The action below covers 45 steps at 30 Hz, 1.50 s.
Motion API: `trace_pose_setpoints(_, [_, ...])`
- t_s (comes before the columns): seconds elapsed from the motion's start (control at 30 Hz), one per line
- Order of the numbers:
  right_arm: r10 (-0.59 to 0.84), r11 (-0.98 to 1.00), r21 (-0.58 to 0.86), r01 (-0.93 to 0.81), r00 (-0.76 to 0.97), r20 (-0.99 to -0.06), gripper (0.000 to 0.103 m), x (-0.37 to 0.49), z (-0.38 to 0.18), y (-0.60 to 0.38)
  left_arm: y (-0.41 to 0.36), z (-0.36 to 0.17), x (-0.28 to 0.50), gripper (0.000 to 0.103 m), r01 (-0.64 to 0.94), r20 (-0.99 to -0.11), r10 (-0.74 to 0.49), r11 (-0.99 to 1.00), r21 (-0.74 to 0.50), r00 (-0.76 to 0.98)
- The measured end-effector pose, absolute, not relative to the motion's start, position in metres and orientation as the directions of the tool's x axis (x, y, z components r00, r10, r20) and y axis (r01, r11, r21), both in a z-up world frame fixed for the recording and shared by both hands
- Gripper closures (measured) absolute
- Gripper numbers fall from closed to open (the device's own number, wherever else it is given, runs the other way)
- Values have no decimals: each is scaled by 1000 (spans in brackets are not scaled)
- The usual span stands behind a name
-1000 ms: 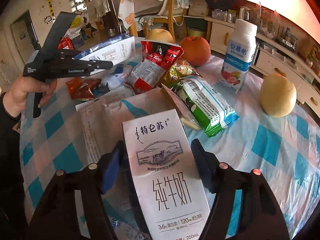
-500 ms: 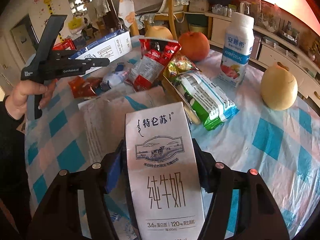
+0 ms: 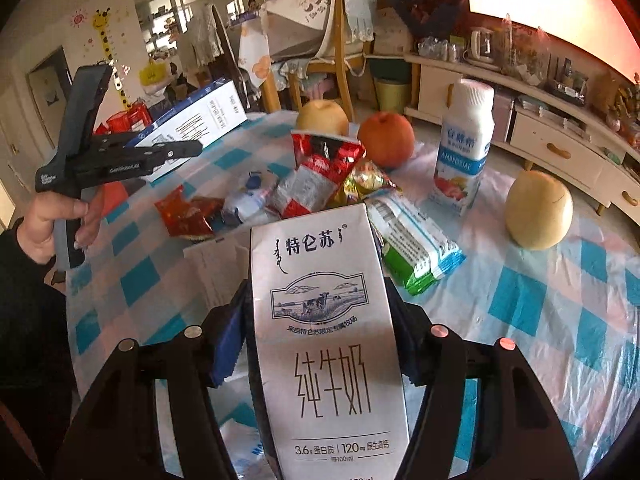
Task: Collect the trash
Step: 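Carry both cartons over the pink bucket with both grippers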
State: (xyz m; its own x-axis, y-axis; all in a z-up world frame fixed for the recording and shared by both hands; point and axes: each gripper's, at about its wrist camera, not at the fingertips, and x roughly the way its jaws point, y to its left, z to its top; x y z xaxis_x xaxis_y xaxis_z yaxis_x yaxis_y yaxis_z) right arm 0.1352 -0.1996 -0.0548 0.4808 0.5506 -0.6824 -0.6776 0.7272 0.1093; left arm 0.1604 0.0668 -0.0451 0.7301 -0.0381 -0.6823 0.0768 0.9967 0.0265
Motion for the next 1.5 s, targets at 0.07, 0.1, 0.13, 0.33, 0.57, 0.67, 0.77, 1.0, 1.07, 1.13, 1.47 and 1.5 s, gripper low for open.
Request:
trace_pose_setpoints(0.07, [557, 734, 108, -671, 502, -662, 40, 128, -46, -198, 68, -38, 154, 67, 72, -672, -37, 997, 25, 740])
trace_pose_setpoints(0.1, [557, 737, 104, -668, 512, -654, 40, 124, -41, -197, 69, -32, 149, 66, 64, -661, -27, 997, 32, 750])
trace_pose_setpoints(0.13, [556, 740, 99, -665, 522, -647, 40, 121, -36, -196, 70, -27, 146, 66, 56, -651, -16, 998, 41, 759])
trace_pose_setpoints(0.33, [554, 748, 73, -659, 561, -615, 40, 100, -8, -180, 89, -8, 110, 66, 25, -641, 3, 999, 34, 768])
trace_pose_setpoints(0.57, [594, 707, 61, -704, 545, -591, 40, 77, 22, -136, 140, 13, 59, 66, -47, -630, 45, 999, 14, 775])
trace_pose_setpoints(0.67, [619, 672, 49, -739, 523, -585, 40, 67, 34, -105, 170, 27, 35, 66, -89, -617, 67, 996, -5, 784])
trace_pose_setpoints(0.77, [654, 627, 51, -777, 490, -577, 40, 59, 45, -69, 207, 39, 8, 66, -145, -609, 109, 989, -9, 785])
trace_pose_setpoints(1.0, [747, 465, 78, -882, 343, -570, 40, 44, 58, 55, 289, 42, -42, 66, -286, -610, 229, 958, 5, 759])
trace_pose_setpoints(1.07, [767, 413, 86, -907, 295, -570, 40, 41, 59, 95, 311, 36, -55, 66, -324, -616, 259, 946, 7, 744])
trace_pose_setpoints(1.13, [779, 372, 89, -924, 259, -571, 40, 36, 59, 129, 329, 31, -64, 66, -353, -622, 278, 936, 3, 732])
trace_pose_setpoints(1.47, [792, 252, 121, -960, 132, -597, 40, 26, 37, 280, 407, 0, -87, 66, -454, -644, 330, 890, -31, 690])
trace_pose_setpoints(1.5, [788, 248, 124, -961, 126, -602, 40, 26, 33, 293, 416, -5, -88, 66, -464, -648, 330, 885, -40, 686])
